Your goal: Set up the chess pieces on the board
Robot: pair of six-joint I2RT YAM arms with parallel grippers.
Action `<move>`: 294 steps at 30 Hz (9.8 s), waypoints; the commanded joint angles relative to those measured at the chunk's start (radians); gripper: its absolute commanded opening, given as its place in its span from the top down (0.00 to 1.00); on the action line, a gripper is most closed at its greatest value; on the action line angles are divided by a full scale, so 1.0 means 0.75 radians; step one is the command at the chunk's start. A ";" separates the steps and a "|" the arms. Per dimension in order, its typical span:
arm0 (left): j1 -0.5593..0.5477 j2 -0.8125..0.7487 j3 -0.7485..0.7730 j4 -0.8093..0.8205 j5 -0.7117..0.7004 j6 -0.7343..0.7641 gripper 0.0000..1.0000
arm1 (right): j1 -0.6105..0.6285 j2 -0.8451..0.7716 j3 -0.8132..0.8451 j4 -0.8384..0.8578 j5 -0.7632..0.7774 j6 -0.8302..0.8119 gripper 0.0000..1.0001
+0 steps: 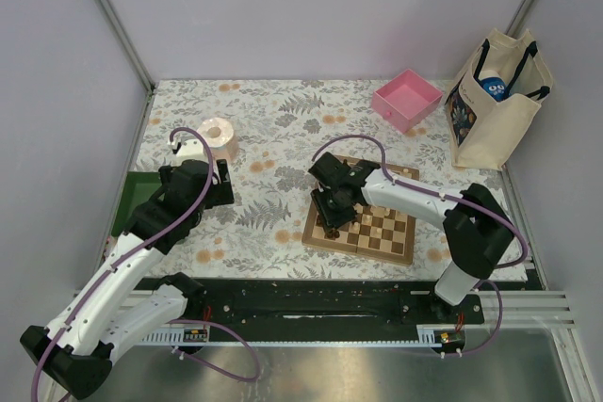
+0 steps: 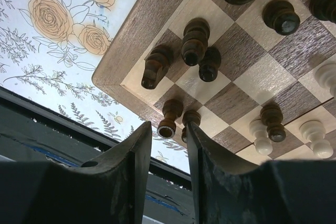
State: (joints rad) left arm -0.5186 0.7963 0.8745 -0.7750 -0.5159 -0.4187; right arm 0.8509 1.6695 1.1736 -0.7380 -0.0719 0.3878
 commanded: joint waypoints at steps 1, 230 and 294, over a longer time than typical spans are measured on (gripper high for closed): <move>0.004 0.002 -0.004 0.015 0.005 0.000 0.01 | 0.019 0.011 0.061 -0.006 0.004 -0.028 0.60; 0.008 0.000 -0.004 0.021 0.019 0.004 0.01 | -0.091 -0.031 -0.029 0.166 0.075 -0.026 0.75; 0.008 -0.008 -0.004 0.019 0.031 0.000 0.01 | 0.031 -0.152 0.026 0.104 0.026 0.072 0.61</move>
State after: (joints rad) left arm -0.5179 0.8001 0.8745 -0.7753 -0.5037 -0.4187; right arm 0.8360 1.5421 1.1584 -0.6716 -0.0257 0.4095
